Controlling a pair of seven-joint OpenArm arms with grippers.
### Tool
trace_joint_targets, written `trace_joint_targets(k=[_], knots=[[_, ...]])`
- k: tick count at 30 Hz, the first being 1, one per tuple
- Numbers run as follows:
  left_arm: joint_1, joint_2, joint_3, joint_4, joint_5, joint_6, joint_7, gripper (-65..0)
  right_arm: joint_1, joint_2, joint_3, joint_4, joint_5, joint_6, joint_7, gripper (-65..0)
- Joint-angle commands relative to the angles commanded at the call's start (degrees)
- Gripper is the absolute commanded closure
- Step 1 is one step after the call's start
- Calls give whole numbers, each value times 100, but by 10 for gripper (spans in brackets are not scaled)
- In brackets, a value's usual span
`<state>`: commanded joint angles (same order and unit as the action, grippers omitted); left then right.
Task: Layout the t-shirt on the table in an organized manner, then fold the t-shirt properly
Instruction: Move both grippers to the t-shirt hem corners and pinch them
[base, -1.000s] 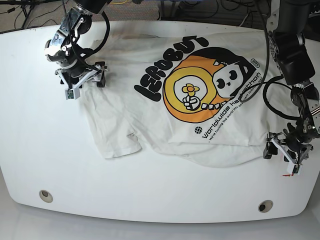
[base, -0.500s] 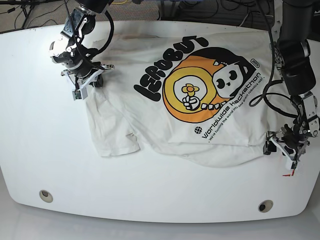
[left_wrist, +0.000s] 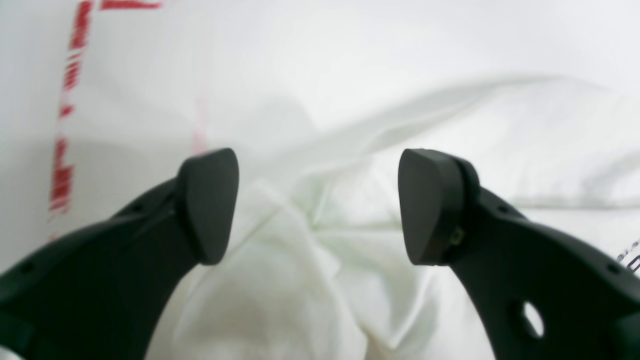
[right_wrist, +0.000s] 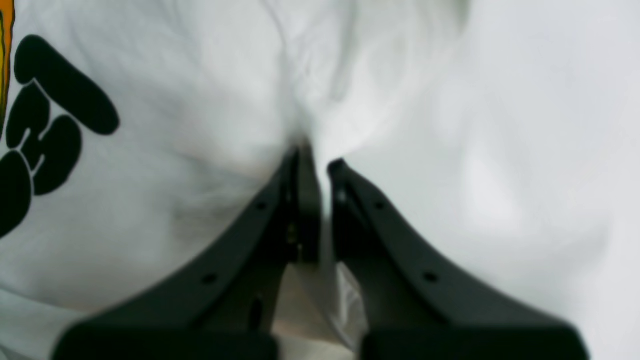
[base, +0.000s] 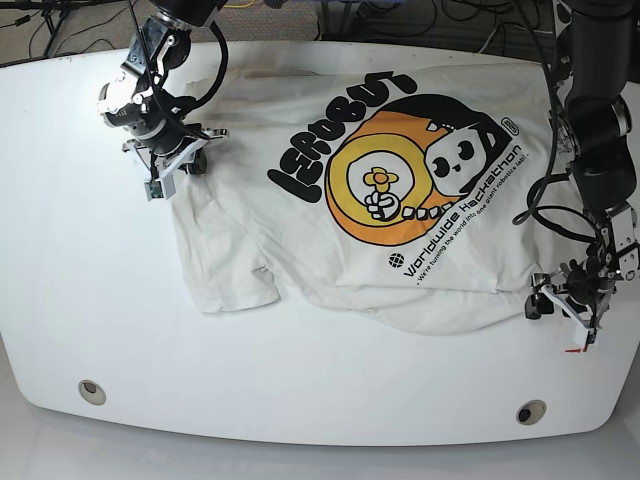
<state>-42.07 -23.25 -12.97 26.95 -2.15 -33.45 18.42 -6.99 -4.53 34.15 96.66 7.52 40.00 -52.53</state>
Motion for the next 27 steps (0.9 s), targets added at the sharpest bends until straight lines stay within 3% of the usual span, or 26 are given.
trace_joint_targets(k=[6, 14, 22, 24, 27], knots=[[-70, 26, 598, -360, -9, 422, -369, -472, 0, 0, 0, 0, 0, 0, 0, 0], [-44, 167, 993, -545, -26, 448, -422, -472, -9, 0, 0, 9, 9, 0, 0, 0], [105, 246, 1020, -536, -26, 422, -404, -463, -88, 0, 0, 211, 9, 0, 9, 0], [114, 325, 1020, -536, -26, 422, -404, -438, -105, 0, 0, 281, 9, 0, 9, 0], [132, 387, 1020, -536, -26, 422, -404, -318, -114, 0, 0, 334, 9, 0, 9, 0]])
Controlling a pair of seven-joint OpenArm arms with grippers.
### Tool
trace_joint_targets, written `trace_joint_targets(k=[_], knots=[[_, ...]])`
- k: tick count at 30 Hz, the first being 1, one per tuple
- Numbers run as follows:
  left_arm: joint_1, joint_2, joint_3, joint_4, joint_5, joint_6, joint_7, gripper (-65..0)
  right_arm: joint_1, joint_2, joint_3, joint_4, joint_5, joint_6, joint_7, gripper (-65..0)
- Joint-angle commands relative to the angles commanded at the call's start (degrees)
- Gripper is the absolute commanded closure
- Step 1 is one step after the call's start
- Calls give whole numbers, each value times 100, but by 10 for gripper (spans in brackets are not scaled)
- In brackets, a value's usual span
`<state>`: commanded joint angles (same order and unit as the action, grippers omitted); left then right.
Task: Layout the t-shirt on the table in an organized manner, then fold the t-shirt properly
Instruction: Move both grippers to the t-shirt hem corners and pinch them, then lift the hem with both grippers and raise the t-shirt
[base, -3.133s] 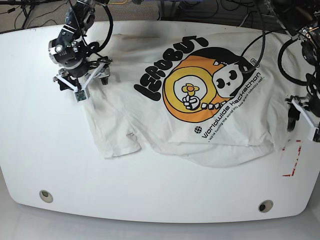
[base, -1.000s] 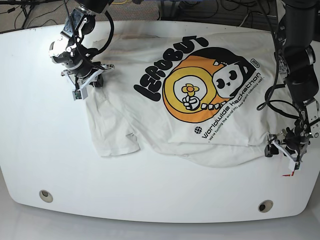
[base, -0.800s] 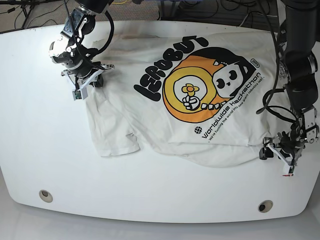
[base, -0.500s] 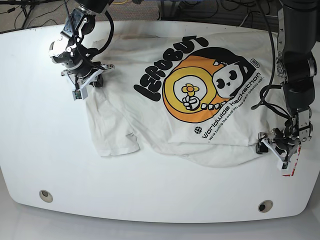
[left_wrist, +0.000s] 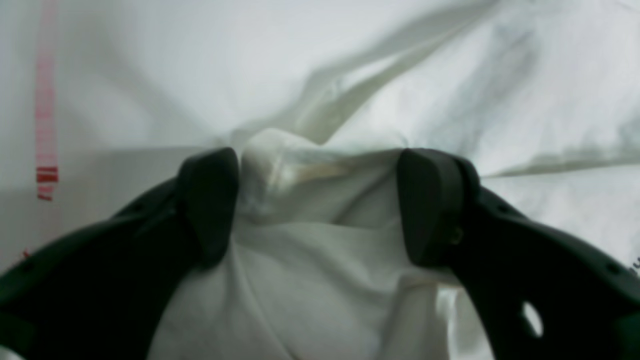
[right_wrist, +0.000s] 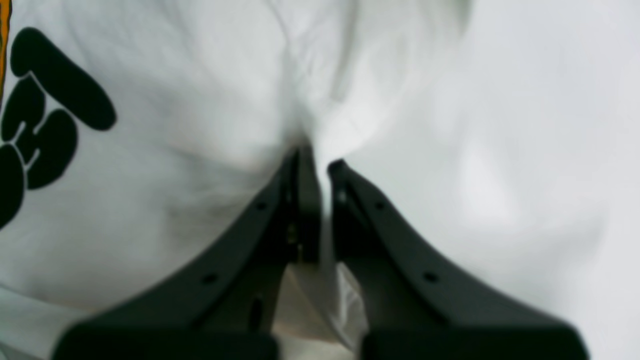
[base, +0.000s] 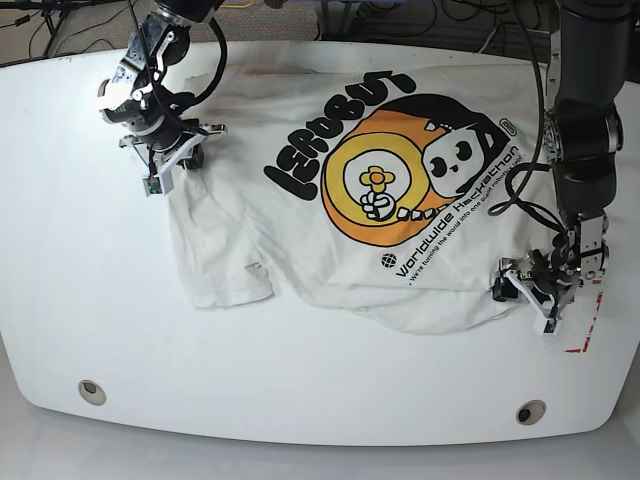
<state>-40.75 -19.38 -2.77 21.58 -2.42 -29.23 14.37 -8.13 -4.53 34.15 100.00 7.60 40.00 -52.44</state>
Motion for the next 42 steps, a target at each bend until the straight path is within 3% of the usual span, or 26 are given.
trace_joint_targets(k=[1, 5, 7, 10, 14, 20, 26, 31, 42], knots=[[0, 0, 0, 0, 0, 0, 0, -290, 0, 0, 0, 9, 0, 0, 0, 0], [0, 0, -26, 26, 0, 26, 0, -53, -9, 0, 0, 18, 0, 0, 0, 0], [0, 0, -26, 53, 0, 26, 9, 0, -18, 0, 0, 70, 0, 0, 0, 0], [0, -18, -79, 88, -18, 0, 18, 0, -114, 0, -9, 360, -9, 0, -9, 0], [185, -114, -747, 712, -18, -18, 132, 0, -211, -9, -141, 844, -9, 0, -18, 0], [695, -220, -1530, 2444, -18, -35, 1108, 0, -404, 35, -290, 1459, -35, 0, -114, 0], [1134, -211, -1881, 4114, -18, -431, 1899, 0, -431, 35, -290, 1626, -18, 0, -264, 0], [1204, -193, -2259, 5055, -9, -554, 2567, 0, -387, 62, -299, 1635, -26, 0, -264, 0], [1160, -185, -2593, 6171, -9, -615, 3174, 0, 158, 536, -712, 1618, -44, 0, -475, 0]])
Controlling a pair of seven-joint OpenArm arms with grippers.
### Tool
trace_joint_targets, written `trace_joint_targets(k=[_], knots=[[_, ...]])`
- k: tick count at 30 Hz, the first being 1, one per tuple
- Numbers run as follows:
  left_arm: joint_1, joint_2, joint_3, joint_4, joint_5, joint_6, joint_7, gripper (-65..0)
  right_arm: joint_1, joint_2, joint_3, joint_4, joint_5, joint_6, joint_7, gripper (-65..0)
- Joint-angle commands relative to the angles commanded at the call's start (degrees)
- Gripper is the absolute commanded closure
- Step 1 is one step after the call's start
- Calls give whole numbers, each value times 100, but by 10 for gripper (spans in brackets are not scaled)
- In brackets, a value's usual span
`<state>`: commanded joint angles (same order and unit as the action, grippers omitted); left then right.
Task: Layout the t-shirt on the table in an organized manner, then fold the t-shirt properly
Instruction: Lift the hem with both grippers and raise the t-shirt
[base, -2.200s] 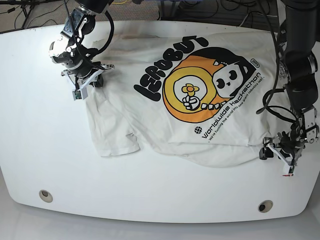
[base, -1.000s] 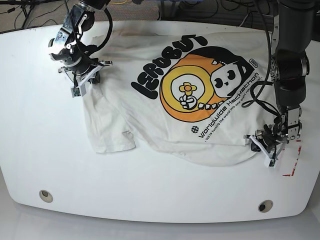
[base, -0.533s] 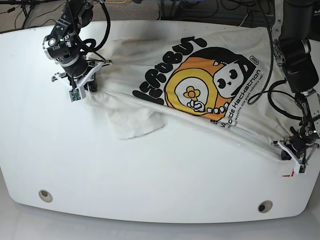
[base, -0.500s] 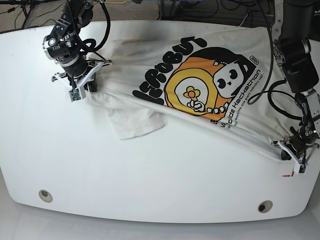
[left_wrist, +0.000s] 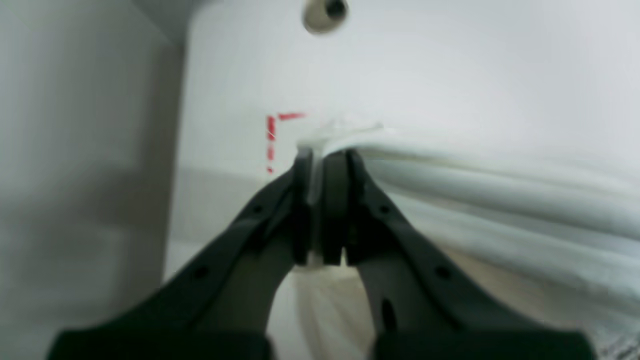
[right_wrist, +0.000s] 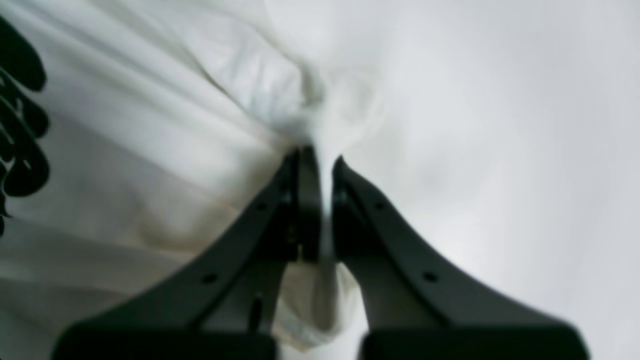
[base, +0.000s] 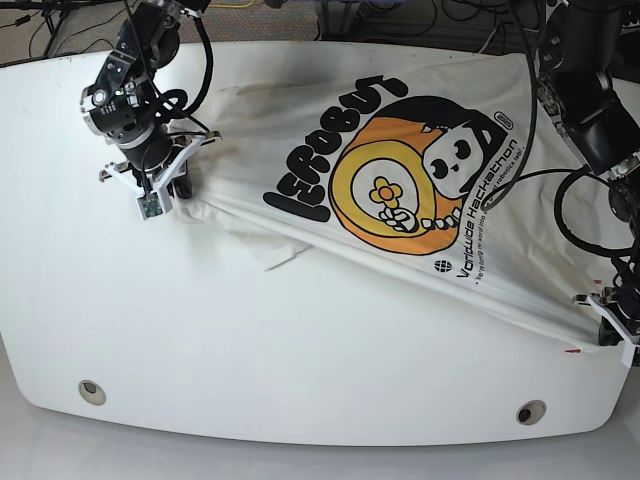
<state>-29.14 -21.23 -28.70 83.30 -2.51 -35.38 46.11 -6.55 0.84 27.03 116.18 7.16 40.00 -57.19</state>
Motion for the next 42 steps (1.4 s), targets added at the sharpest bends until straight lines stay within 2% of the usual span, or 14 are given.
trace_joint_targets(k=[3, 8, 14, 16, 18, 21, 24, 32, 37, 42], knots=[[-70, 0, 0, 176, 0, 35, 0, 0, 255, 123, -26, -18, -35, 0, -9, 0], [-281, 123, -88, 316, 0, 44, 18, 0, 844, 167, -70, -18, -431, 0, -105, 0], [-800, 158, -308, 316, 26, 70, 62, 0, 1732, 695, -642, -18, -844, 0, -404, 0], [-967, 158, -308, 316, 26, 193, 114, 0, 2013, 835, -782, -18, -879, 0, -510, 0], [-1275, 158, -308, 325, 0, 501, 220, 0, 2462, 1020, -914, -18, -888, 0, -686, 0], [-1618, 158, -299, 325, 0, 659, 299, 0, 2989, 1178, -993, -18, -888, 0, -897, 0], [-2022, 158, -273, 325, 0, 677, 352, 0, 3622, 1380, -1152, -35, -888, 0, -1046, 0], [-3244, 149, -255, 404, 9, 721, 492, 0, 5363, 2084, -2031, -360, -888, 0, -1125, 0], [-3815, 114, 0, 404, 9, 721, 492, 0, 6330, 2365, -2567, -624, -888, 0, -1134, 0], [-3921, 62, 176, 404, 9, 721, 492, 0, 6734, 2462, -2769, -835, -879, 0, -1134, 0]])
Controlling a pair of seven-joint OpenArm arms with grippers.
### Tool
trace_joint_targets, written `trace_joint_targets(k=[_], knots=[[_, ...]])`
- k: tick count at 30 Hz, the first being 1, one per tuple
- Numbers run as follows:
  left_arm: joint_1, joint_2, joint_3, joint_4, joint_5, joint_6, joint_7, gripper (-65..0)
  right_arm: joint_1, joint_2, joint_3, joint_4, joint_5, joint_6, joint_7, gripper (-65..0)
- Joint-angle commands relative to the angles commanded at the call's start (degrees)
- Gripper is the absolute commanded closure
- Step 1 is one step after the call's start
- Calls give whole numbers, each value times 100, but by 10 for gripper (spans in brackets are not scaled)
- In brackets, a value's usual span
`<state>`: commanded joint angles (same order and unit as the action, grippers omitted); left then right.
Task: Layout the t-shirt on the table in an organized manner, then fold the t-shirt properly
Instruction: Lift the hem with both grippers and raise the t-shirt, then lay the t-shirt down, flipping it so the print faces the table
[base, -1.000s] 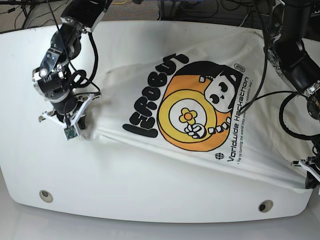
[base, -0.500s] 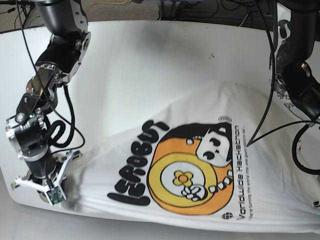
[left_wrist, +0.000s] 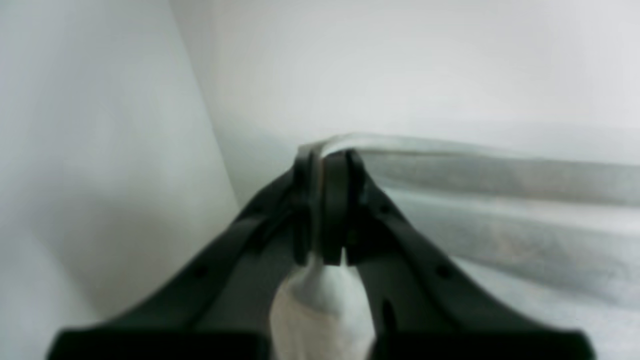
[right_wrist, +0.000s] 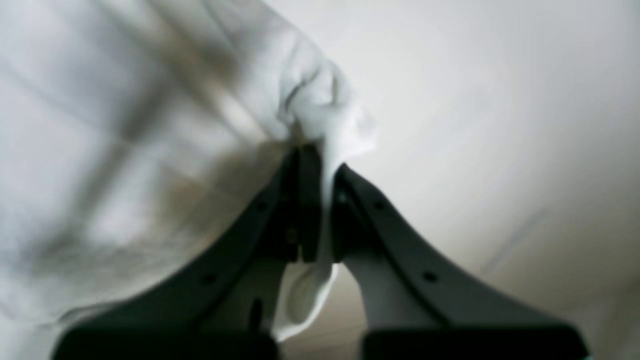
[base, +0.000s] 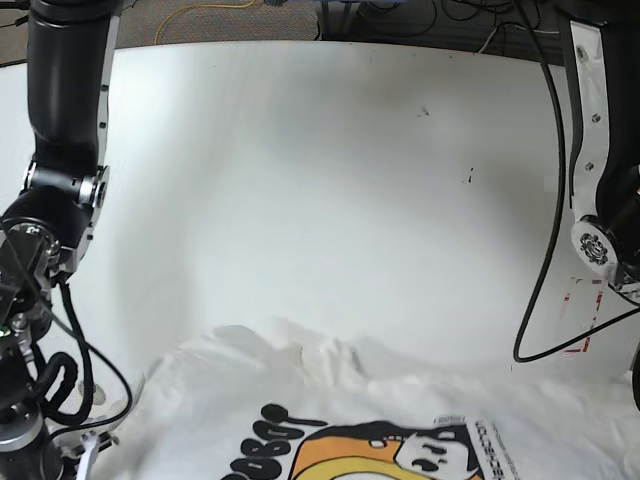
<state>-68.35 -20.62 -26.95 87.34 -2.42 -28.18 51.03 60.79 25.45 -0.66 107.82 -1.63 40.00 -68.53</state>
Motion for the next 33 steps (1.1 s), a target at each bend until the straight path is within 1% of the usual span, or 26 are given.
trace_joint_targets(k=[3, 6, 9, 12, 13, 14, 16, 17, 19, 21, 23, 26, 28, 29, 31, 33], knots=[[167, 9, 26, 0, -9, 0, 0, 0, -158, 0, 9, 18, 0, 0, 0, 0], [422, 18, 9, 149, -9, -18, 9, 0, -536, 0, 9, 211, -9, 0, 0, 0], [756, 18, 9, 440, -9, -26, 35, 0, -1090, 0, 70, 519, -18, 0, 0, 0], [1266, 18, 9, 738, -18, -35, 237, 0, -1802, -53, 466, 774, 18, 0, 0, 0], [1415, 26, 0, 879, -18, -35, 352, 0, -2110, -141, 624, 818, 26, 0, 0, 0], [1477, 26, 0, 941, -18, -35, 387, 0, -2207, -185, 686, 835, 26, 0, 0, 0], [2013, 44, -97, 1266, -18, -44, 589, 0, -2813, -387, 1046, 870, 26, 0, 9, 0], [2154, 44, -141, 1345, -26, -53, 615, 0, -2954, -440, 1152, 870, 26, 0, 9, 0], [2567, 70, -273, 1530, -26, -167, 651, 0, -3385, -580, 1442, 870, 26, 0, 9, 0], [3059, 149, -396, 1749, -26, -396, 668, 0, -3815, -791, 1670, 870, 26, 0, 18, 0], [3543, 202, -536, 1925, -18, -536, 668, 0, -4229, -985, 1864, 870, 26, 0, 26, 0], [4193, 220, -712, 2101, -18, -642, 668, 0, -4747, -1196, 2092, 870, 26, 0, 44, 0], [4765, 229, -826, 2180, -18, -712, 677, 0, -5187, -1451, 2286, 862, 26, 0, 53, 0], [4879, 229, -853, 2180, -18, -730, 677, 0, -5266, -1495, 2321, 862, 26, 0, 62, 0], [5451, 229, -976, 2171, -18, -826, 677, 0, -5688, -1758, 2479, 862, 26, 0, 202, 0], [5802, 281, -1099, 2163, -18, -923, 677, 0, -6031, -1908, 2541, 853, 0, 0, 413, 0]])
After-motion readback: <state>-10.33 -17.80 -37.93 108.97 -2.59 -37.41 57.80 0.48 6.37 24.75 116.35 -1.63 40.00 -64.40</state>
